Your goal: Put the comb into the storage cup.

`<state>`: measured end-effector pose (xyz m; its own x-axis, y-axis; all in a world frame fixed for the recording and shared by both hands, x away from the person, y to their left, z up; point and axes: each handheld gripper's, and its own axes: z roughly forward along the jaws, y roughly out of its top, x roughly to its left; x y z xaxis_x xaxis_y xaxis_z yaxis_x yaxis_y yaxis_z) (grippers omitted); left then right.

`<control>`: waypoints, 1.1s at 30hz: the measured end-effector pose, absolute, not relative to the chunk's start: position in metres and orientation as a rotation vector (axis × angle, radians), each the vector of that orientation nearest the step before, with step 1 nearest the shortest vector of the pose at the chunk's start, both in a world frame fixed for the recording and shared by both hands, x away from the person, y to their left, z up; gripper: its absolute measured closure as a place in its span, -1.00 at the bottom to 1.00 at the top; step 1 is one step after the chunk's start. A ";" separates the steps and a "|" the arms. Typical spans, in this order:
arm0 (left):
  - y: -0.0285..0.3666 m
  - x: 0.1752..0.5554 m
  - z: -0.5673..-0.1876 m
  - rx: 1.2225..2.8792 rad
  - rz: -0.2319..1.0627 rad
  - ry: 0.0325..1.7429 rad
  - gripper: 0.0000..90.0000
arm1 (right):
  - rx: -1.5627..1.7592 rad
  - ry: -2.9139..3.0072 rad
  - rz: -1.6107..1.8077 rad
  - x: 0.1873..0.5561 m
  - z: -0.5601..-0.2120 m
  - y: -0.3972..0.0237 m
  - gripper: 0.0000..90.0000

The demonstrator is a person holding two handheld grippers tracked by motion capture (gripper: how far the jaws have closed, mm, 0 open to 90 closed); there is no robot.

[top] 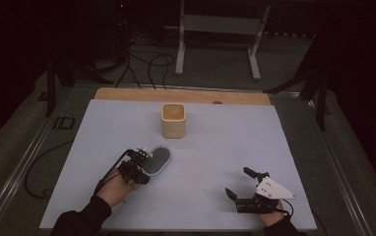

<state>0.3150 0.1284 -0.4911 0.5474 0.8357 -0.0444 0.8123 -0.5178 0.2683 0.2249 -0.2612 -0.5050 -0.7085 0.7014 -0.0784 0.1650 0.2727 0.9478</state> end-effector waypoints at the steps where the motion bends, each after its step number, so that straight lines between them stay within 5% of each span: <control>1: 0.129 0.315 -0.491 2.530 0.136 1.374 0.46 | 0.777 2.058 1.442 0.225 -0.505 -0.261 -0.83; 33: 0.142 0.294 -0.470 2.448 0.300 1.131 0.56 | 0.787 2.052 1.443 0.226 -0.505 -0.262 -0.83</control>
<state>0.2937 0.1425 -0.4696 0.6447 0.7643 0.0176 0.6724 -0.5779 0.4625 0.2260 -0.2622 -0.5053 -0.7037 0.7065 -0.0749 0.1683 0.2683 0.9485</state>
